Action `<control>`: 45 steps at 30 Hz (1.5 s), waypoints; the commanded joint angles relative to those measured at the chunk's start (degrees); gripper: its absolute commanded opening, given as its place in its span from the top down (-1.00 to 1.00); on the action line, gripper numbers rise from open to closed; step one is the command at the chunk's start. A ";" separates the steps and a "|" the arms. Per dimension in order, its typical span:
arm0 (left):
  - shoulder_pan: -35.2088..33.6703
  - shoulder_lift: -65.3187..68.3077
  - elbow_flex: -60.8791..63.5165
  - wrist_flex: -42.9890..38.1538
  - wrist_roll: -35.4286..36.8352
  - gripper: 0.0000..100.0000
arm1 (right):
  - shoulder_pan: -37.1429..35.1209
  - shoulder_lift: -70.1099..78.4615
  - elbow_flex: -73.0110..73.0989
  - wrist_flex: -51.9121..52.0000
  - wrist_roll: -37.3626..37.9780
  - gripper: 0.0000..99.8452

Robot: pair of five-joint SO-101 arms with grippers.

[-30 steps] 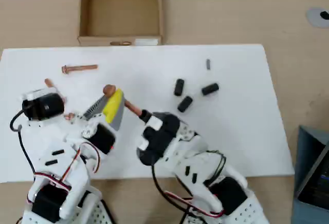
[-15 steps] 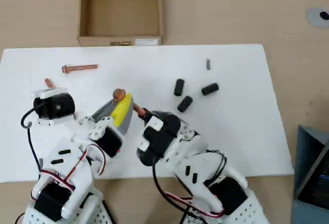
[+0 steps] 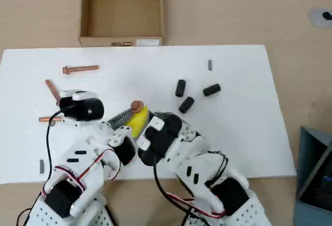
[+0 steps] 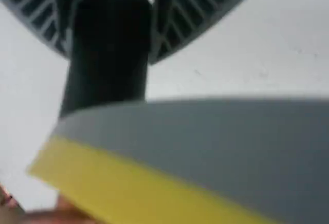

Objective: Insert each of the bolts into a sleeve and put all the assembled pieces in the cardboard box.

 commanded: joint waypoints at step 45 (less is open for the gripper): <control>-32.88 0.04 -8.35 18.46 -16.79 1.00 | 7.16 -6.99 -1.36 -1.93 -7.91 0.98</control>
